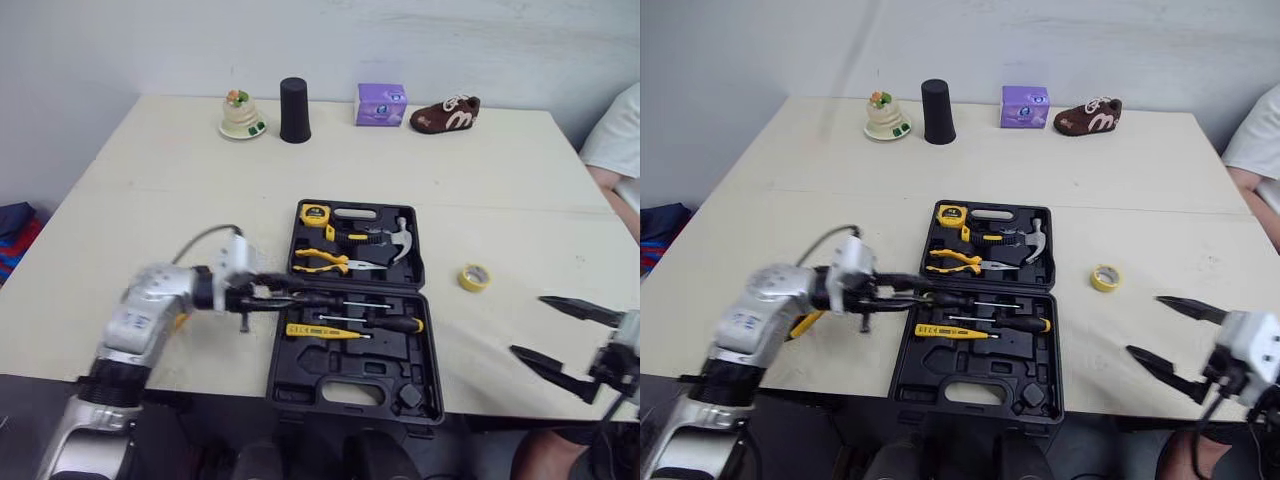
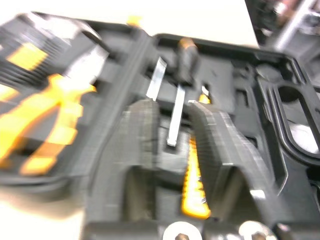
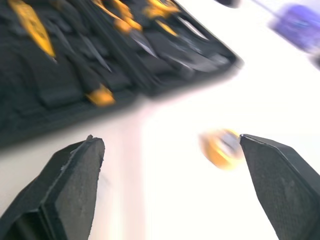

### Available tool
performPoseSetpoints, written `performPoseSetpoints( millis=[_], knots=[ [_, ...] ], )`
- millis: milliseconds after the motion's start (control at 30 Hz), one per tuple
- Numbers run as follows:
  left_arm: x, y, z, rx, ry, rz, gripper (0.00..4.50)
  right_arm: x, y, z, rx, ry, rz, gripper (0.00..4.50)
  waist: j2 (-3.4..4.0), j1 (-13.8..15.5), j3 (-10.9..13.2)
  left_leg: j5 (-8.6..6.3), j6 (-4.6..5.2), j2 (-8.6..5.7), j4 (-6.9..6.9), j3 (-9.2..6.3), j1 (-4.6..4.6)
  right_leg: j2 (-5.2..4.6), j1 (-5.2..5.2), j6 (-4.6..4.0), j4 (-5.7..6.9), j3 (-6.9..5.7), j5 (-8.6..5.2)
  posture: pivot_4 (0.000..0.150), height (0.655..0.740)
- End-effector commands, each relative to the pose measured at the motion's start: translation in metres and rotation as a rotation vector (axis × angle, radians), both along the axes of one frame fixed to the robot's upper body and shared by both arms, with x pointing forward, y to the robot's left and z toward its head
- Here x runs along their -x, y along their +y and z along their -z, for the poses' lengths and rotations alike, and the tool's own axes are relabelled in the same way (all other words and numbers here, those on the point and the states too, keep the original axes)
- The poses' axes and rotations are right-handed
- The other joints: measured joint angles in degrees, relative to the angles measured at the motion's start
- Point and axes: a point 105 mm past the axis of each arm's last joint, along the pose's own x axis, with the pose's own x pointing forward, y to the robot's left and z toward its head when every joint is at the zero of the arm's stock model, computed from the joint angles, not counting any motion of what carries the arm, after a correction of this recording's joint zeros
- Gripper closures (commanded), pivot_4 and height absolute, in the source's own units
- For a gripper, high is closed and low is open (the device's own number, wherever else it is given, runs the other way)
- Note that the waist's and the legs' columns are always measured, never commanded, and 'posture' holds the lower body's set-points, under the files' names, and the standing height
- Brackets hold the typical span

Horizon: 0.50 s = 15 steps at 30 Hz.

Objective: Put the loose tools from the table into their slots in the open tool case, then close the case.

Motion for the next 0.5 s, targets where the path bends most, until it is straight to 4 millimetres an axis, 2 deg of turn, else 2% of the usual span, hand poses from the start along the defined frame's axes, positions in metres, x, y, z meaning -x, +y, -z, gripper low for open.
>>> performPoseSetpoints(
  millis=[33, 67, 100, 133, 167, 267, 300, 367, 500],
  knots=[
    [-0.004, 0.05, -0.004, 0.005, -0.013, -0.197, 1.51, 0.01, -0.033, -0.016, 0.118, -0.115, 0.099, 0.0, -0.02, -0.5, 0.0, -0.01, 0.02, 0.01, -0.05, 0.0, 0.0, 0.0, 0.01, 0.0, -0.06, -0.02, 0.0, 0.15, 0.7341],
    [-0.004, 0.072, -0.003, -0.012, -0.016, -0.288, 1.11, 0.012, -0.044, -0.019, 0.153, -0.157, 0.146, 0.0, -0.02, -0.8, 0.0, -0.03, 0.02, 0.02, -0.06, 0.0, 0.0, 0.0, 0.01, 0.0, -0.1, -0.02, 0.0, 0.15, 0.7341],
    [-0.003, 0.086, -0.002, -0.022, -0.018, -0.344, 0.66, 0.014, -0.052, -0.021, 0.175, -0.184, 0.175, 0.0, -0.03, -1.0, 0.1, -0.04, 0.02, 0.03, -0.07, 0.04, 0.02, 0.0, 0.0, 0.0, -0.1, -0.01, 0.0, 0.15, 0.7341],
    [-0.003, 0.094, -0.002, -0.027, -0.022, -0.375, 0.22, 0.015, -0.056, -0.022, 0.188, -0.199, 0.192, 0.0, -0.06, -1.1, 0.2, -0.07, 0.03, 0.05, -0.07, 0.08, 0.02, 0.0, -0.01, 0.0, -0.1, 0.0, 0.0, 0.15, 0.7341],
    [-0.001, 0.103, 0.0, -0.037, -0.023, -0.409, 0.04, 0.016, -0.063, -0.022, 0.204, -0.211, 0.217, 0.0, -0.1, -1.1, 0.3, -0.08, 0.03, 0.06, -0.07, 0.08, 0.03, 0.0, -0.01, 0.0, -0.1, -0.01, 0.0, 0.15, 0.7341],
    [0.0, 0.184, -0.014, 0.024, -0.037, -0.768, 0.04, 0.03, -0.105, -0.021, 0.202, -0.227, 0.415, 0.0, -0.11, -0.8, 0.4, -0.15, 0.03, 0.06, -0.05, 0.07, 0.03, -0.09, -0.01, -0.01, -0.1, -0.05, 0.0, 0.15, 0.7341],
    [0.006, 0.205, -0.018, 0.024, -0.055, -0.848, 0.04, 0.038, -0.121, -0.02, 0.204, -0.224, 0.487, 0.0, -0.12, -0.8, 0.5, -0.17, 0.02, 0.06, -0.06, 0.06, 0.02, -0.12, -0.04, -0.01, -0.1, -0.06, 0.0, 0.15, 0.7341],
    [0.017, 0.226, -0.016, -0.032, -0.072, -0.915, 0.04, 0.05, -0.143, -0.017, 0.212, -0.216, 0.589, 0.0, -0.11, -0.8, 0.5, -0.24, 0.01, 0.06, -0.14, 0.09, 0.0, -0.15, -0.13, -0.1, -0.13, -0.1, -0.05, 0.15, 0.7341],
    [0.034, 0.263, -0.008, -0.102, -0.041, -1.038, 0.04, 0.068, -0.164, -0.011, 0.247, -0.189, 0.677, 0.0, 0.0, -0.7, 0.5, -0.27, 0.05, -0.16, -0.57, 0.17, 0.12, -0.46, -0.16, -0.24, -0.19, -0.18, -0.14, 0.15, 0.7341]
  ],
)
